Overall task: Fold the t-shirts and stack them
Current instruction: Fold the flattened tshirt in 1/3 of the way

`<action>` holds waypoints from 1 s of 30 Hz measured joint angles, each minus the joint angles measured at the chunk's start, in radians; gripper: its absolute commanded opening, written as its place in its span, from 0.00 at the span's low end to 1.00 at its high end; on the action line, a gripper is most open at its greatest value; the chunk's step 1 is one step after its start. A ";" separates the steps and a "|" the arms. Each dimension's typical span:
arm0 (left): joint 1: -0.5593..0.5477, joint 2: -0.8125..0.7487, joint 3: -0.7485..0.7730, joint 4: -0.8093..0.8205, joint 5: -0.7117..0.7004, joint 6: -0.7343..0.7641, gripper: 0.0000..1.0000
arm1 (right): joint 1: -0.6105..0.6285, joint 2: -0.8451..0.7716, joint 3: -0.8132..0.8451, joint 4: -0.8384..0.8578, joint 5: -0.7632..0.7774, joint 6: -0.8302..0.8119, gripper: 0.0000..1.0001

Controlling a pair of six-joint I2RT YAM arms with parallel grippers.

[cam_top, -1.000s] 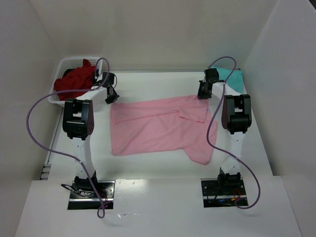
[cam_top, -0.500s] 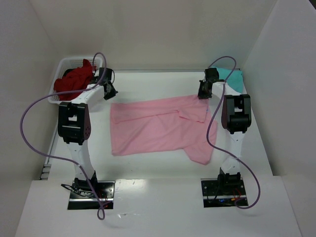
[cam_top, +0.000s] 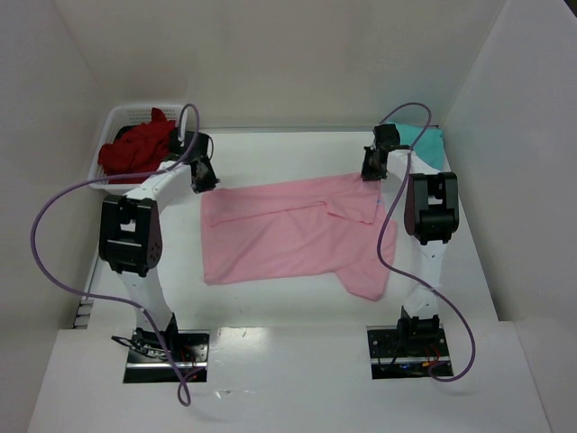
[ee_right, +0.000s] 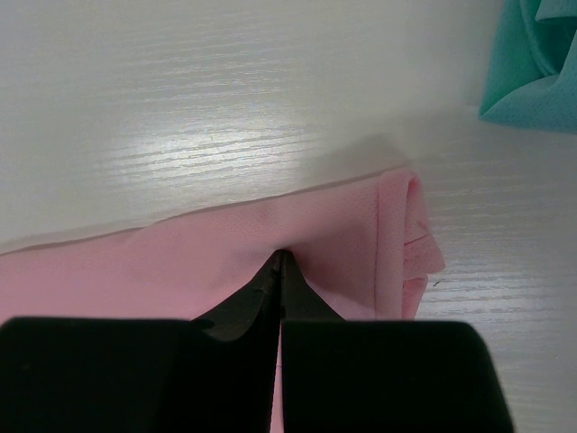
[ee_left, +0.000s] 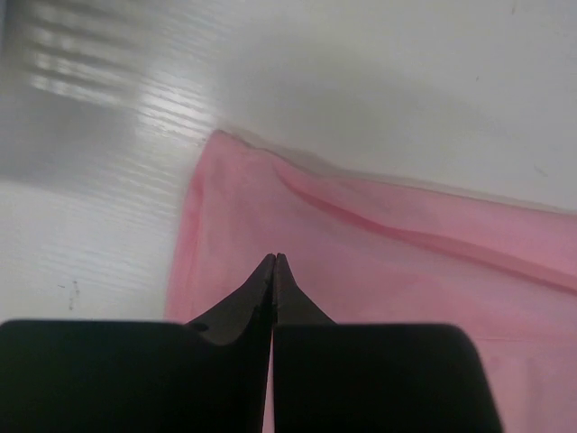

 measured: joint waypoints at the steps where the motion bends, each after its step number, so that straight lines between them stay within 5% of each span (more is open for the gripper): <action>1: -0.008 0.010 -0.001 -0.002 -0.004 0.000 0.00 | 0.000 0.000 0.000 0.000 0.000 0.000 0.03; 9: -0.087 0.102 -0.001 -0.007 -0.051 0.000 0.00 | 0.000 0.000 0.000 0.000 0.000 0.000 0.03; 30: -0.090 0.233 0.138 -0.039 -0.120 -0.024 0.00 | 0.000 -0.002 0.000 -0.010 0.038 0.000 0.03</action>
